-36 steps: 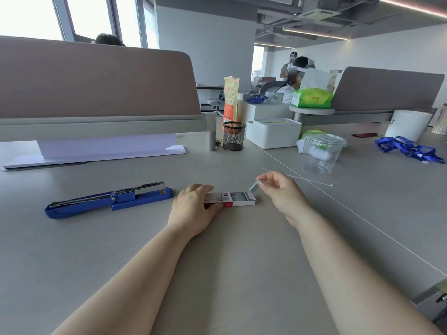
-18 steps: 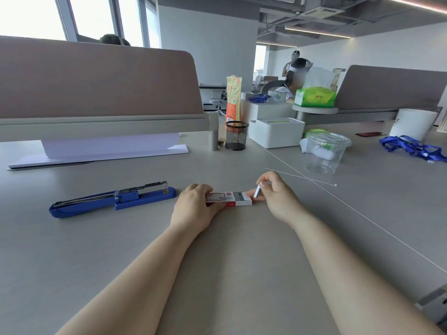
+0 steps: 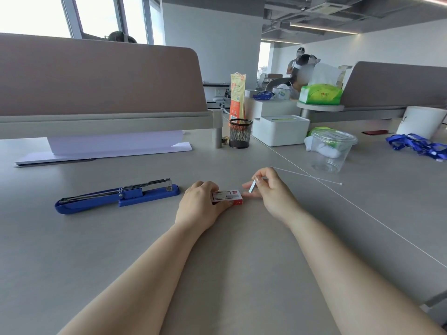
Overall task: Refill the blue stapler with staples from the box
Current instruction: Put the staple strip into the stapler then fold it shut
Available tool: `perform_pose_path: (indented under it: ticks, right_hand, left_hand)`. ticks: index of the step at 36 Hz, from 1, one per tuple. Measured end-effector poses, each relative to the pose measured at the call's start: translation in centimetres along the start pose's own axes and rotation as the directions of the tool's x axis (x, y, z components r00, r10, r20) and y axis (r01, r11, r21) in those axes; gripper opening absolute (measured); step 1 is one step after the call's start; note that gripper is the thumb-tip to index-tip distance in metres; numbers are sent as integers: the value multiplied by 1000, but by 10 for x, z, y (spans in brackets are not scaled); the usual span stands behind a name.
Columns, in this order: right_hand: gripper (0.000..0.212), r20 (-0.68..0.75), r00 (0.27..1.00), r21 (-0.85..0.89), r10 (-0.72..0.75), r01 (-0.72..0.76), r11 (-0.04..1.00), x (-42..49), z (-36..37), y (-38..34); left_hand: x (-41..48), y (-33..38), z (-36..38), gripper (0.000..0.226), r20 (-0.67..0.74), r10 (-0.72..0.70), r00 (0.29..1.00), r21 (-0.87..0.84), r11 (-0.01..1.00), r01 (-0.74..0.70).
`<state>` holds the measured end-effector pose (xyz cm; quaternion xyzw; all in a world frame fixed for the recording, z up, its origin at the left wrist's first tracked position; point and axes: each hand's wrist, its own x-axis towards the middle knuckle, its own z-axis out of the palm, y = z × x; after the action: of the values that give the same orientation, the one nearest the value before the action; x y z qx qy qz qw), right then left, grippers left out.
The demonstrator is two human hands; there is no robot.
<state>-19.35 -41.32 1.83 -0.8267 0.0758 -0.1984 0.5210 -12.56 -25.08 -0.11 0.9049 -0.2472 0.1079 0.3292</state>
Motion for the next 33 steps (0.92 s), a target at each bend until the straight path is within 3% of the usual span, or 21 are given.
perform_pose_path:
  ticks: [4, 8, 12, 16, 21, 26, 30, 33]
  right_hand:
    - [24, -129, 992, -3, -9, 8, 1000, 1, -5, 0]
    - [23, -256, 966, 20, 14, -9, 1000, -2, -8, 0]
    - [24, -239, 971, 3, -23, 24, 1000, 3, 5, -11]
    - [23, -145, 986, 1, -86, 87, 996, 13, 42, -35]
    - [12, -83, 980, 52, -182, 186, 981, 16, 102, -62]
    - [11, -141, 950, 52, -280, 290, 956, 15, 146, -75]
    - [9, -238, 910, 58, -339, 362, 930, 11, 163, -72]
    - [6, -210, 879, 42, -427, 445, 895, 6, 167, -71]
  left_hand:
    - [-2, 2, -3, 65, -11, -28, 1000, -94, 995, 26]
    - [-11, 2, -16, 54, -113, -61, 992, -204, 978, 37]
    - [-22, -10, -41, 43, -146, -6, 989, -133, 991, -13]
    - [-41, -43, -76, 36, -201, 76, 977, 56, 996, -66]
    - [-63, -99, -119, 29, -285, 0, 959, 225, 972, 67]
    - [-64, -136, -140, 33, -347, -60, 936, 319, 931, 178]
    - [-49, -145, -137, 32, -363, -82, 928, 238, 955, 177]
    - [-41, -154, -135, 33, -353, -129, 927, 161, 967, 195]
